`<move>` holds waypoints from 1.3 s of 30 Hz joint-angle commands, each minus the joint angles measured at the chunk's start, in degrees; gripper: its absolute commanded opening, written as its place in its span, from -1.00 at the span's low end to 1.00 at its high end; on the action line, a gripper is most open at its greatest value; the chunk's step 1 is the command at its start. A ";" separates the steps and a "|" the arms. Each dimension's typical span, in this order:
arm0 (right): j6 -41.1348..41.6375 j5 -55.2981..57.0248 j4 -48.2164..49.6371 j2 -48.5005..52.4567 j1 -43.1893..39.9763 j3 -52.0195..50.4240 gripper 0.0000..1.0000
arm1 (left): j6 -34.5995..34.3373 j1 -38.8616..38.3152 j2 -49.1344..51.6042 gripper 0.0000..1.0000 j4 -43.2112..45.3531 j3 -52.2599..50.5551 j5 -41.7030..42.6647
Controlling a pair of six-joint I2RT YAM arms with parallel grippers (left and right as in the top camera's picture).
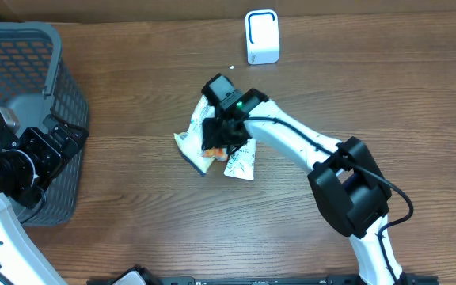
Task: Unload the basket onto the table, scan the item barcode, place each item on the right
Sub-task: 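Move the right gripper back toward the snack bag and tube, then grasp the white-and-gold tube with the right gripper and lift it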
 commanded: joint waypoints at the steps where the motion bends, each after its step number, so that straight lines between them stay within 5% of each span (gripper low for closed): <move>1: -2.93 0.09 -0.57 -0.07 0.98 1.90 0.06 | 1.29 -0.39 0.04 0.99 0.07 -0.20 0.15; 10: -3.52 13.51 -18.47 -1.40 -3.52 16.44 0.33 | 1.29 -0.39 0.04 0.99 0.07 -0.20 0.15; 14: -3.56 10.56 -21.38 -1.38 -7.65 16.33 0.71 | 1.29 -0.39 0.04 0.99 0.07 -0.20 0.15; 17: -4.24 5.40 -21.79 -1.33 -10.25 13.42 0.73 | 1.29 -0.39 0.04 1.00 0.07 -0.20 0.15; 23: -4.79 -1.60 -14.73 -1.27 -11.30 3.63 0.58 | 1.29 -0.39 0.04 0.99 0.07 -0.20 0.15; 28: -2.54 1.53 -9.07 -1.27 -10.91 -1.90 -0.03 | 1.29 -0.39 0.04 1.00 0.07 -0.20 0.17; 39: -1.16 16.87 -15.43 -1.18 -15.08 -2.01 0.06 | 1.29 -0.39 0.04 1.00 0.07 -0.20 0.15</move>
